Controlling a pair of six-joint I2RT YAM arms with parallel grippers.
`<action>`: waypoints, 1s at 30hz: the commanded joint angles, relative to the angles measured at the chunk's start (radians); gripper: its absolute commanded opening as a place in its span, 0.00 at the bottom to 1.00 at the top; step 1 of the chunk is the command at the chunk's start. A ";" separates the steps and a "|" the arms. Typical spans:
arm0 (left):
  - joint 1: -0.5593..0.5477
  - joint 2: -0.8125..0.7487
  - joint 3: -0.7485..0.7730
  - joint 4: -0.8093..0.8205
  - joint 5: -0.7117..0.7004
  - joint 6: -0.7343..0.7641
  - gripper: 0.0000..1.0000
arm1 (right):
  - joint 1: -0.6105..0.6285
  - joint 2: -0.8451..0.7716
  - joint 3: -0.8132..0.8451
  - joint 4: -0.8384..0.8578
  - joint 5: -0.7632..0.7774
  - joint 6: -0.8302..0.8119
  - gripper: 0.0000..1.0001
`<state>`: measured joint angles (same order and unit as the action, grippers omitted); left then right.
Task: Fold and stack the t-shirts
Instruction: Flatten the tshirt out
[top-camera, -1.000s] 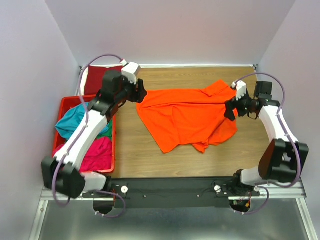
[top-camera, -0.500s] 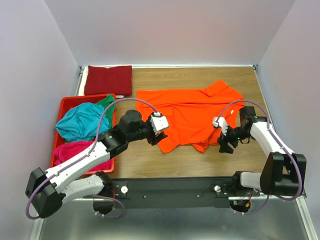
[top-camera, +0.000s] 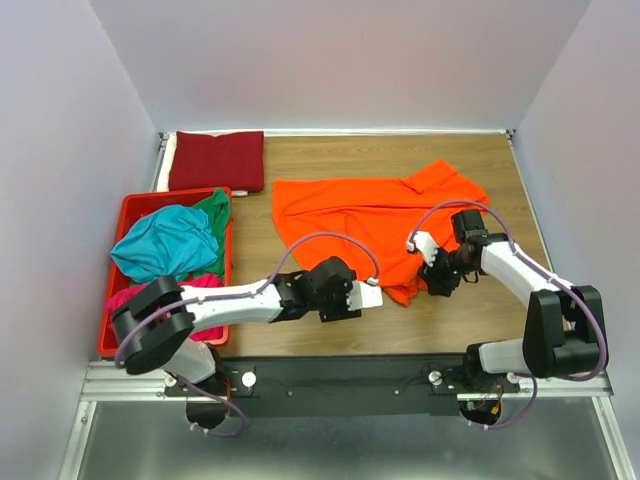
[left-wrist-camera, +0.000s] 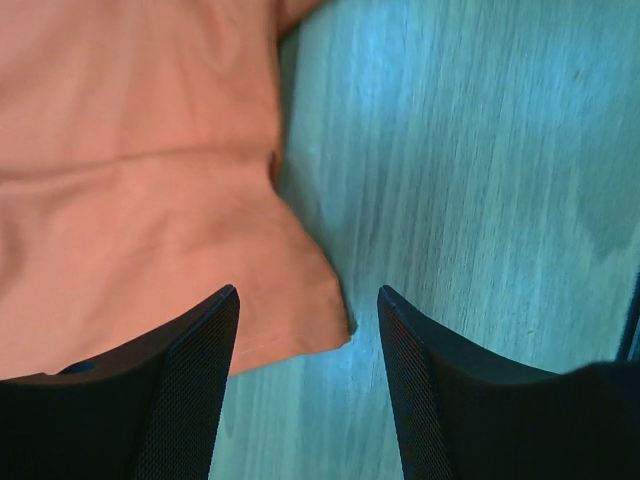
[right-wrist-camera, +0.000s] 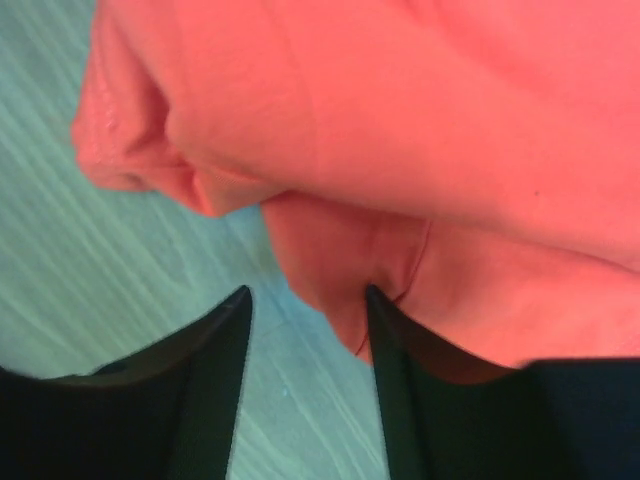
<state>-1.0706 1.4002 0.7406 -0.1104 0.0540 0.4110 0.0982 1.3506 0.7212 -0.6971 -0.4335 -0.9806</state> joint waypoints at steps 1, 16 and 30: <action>-0.022 0.087 0.031 0.006 -0.111 0.031 0.64 | 0.026 0.028 -0.014 0.079 0.058 0.083 0.53; -0.020 0.215 0.032 -0.044 -0.198 0.034 0.05 | 0.072 0.018 -0.049 0.087 0.145 0.154 0.01; 0.012 -0.167 -0.086 -0.092 -0.329 0.052 0.00 | -0.141 -0.303 0.078 -0.190 0.539 -0.144 0.01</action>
<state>-1.0595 1.2644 0.6773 -0.1810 -0.2356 0.4500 0.0387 1.0328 0.7811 -0.8185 -0.0238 -0.9966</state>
